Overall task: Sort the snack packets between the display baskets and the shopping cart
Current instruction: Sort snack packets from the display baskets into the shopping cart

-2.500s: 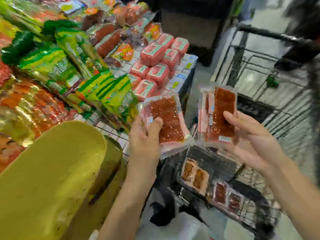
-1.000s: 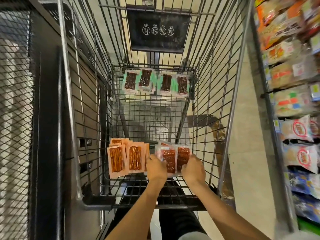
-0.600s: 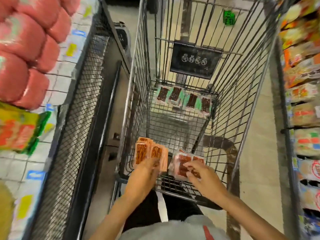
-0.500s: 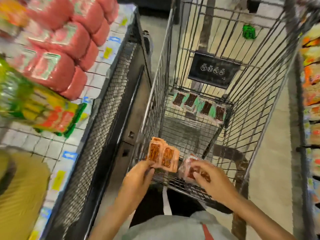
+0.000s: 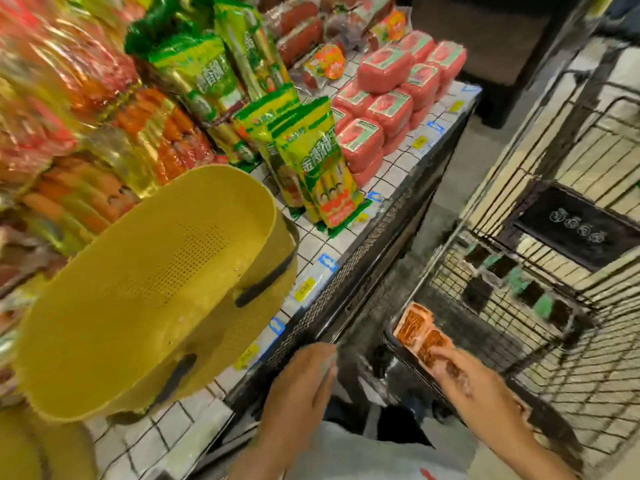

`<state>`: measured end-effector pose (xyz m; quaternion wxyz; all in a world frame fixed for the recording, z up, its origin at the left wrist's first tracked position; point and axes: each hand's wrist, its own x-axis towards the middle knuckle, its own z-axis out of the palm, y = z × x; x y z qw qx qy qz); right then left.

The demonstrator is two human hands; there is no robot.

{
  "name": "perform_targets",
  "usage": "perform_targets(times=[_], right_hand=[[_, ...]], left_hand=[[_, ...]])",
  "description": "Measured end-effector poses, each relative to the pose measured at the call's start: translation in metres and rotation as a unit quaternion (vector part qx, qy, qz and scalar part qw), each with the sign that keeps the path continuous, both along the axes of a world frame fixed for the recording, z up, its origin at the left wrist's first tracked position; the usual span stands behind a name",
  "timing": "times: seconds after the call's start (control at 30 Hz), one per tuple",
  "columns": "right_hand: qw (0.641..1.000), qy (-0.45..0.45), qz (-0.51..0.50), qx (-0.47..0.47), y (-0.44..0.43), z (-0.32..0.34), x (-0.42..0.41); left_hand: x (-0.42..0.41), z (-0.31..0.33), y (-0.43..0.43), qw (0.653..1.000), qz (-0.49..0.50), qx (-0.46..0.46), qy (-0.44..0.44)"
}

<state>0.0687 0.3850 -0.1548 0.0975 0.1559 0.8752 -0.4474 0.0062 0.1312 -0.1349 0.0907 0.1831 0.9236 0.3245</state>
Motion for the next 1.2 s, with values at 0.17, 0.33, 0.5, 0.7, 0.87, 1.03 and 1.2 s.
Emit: perform_targets(times=[0.17, 0.33, 0.5, 0.7, 0.87, 1.03, 1.2], right_hand=[[0.992, 0.073, 0.105, 0.004, -0.066, 0.05, -0.019], [0.962, 0.156, 0.222, -0.019, -0.13, 0.085, -0.038], [0.911, 0.178, 0.367, -0.053, -0.186, 0.11, -0.052], [0.851, 0.213, 0.469, -0.102, -0.262, 0.135, -0.052], [0.81, 0.285, 0.494, -0.137, -0.339, 0.159, -0.046], [0.806, 0.279, 0.494, -0.17, -0.424, 0.18, -0.037], [0.78, 0.243, 0.577, -0.025, -0.51, 0.188, -0.035]], left_hand=[[0.029, 0.037, -0.065, 0.997, 0.068, 0.016, 0.023], [0.08, 0.058, -0.12, 0.98, 0.197, 0.039, 0.01], [0.124, 0.08, -0.151, 0.938, 0.331, 0.028, 0.101], [0.166, 0.1, -0.196, 0.884, 0.402, 0.042, 0.236], [0.195, 0.115, -0.258, 0.853, 0.426, 0.034, 0.3], [0.213, 0.135, -0.351, 0.858, 0.409, -0.022, 0.311], [0.231, 0.137, -0.434, 0.874, 0.41, -0.044, 0.257]])
